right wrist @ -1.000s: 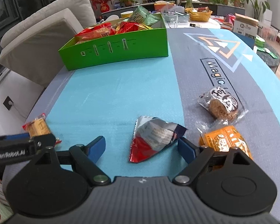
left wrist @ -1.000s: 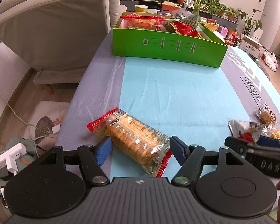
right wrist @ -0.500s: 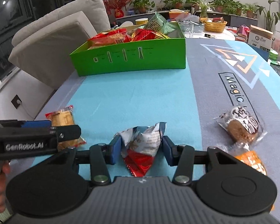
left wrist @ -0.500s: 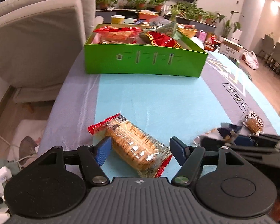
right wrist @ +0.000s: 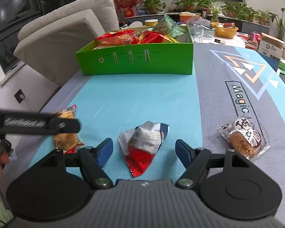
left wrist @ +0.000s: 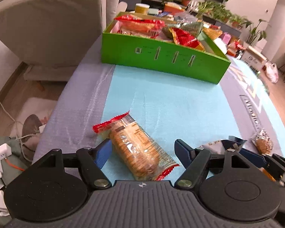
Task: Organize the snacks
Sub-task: 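Grasp the biscuit packet with the left gripper while the right gripper grasps the chip bag, then carry the biscuit packet and chip bag over the green box with both grippers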
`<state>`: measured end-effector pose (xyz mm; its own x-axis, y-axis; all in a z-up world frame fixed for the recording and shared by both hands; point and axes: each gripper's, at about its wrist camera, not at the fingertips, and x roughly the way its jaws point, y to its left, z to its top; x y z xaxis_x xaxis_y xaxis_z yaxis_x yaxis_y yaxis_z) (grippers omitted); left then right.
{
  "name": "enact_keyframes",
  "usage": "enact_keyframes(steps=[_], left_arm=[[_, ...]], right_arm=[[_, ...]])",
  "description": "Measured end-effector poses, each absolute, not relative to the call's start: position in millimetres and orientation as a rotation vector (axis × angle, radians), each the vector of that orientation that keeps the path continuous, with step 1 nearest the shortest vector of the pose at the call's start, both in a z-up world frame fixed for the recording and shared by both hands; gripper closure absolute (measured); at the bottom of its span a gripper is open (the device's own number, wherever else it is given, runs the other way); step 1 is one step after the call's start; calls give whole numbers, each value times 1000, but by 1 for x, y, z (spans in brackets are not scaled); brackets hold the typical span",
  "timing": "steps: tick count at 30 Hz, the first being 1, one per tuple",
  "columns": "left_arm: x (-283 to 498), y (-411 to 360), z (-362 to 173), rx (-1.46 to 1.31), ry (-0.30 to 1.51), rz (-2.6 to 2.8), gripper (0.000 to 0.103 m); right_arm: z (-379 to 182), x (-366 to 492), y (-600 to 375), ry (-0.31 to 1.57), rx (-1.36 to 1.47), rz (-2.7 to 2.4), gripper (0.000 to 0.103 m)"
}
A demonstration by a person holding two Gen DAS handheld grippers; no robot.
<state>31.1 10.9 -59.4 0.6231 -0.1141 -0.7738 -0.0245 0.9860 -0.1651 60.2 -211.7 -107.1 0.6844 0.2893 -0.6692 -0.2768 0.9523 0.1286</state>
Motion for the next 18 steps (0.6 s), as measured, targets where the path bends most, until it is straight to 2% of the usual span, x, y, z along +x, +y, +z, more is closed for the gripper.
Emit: enact_keyframes(steps=[4,7,9,18], left_arm=[[37,-3,-64,-91,890,-44,35],[37,-6,-67,-48,870,-48,46],[37,-6,-68,-24,855,-60,62],[44,-1,-63,-43,841,-119,66]], right_arm=[[-111,64,-210,758,10,304,26],[-112,66,-208,742,-20,304,26],[-112,67,-206,726,-56,301,27],[-103,87,-216,725,48,302,27]])
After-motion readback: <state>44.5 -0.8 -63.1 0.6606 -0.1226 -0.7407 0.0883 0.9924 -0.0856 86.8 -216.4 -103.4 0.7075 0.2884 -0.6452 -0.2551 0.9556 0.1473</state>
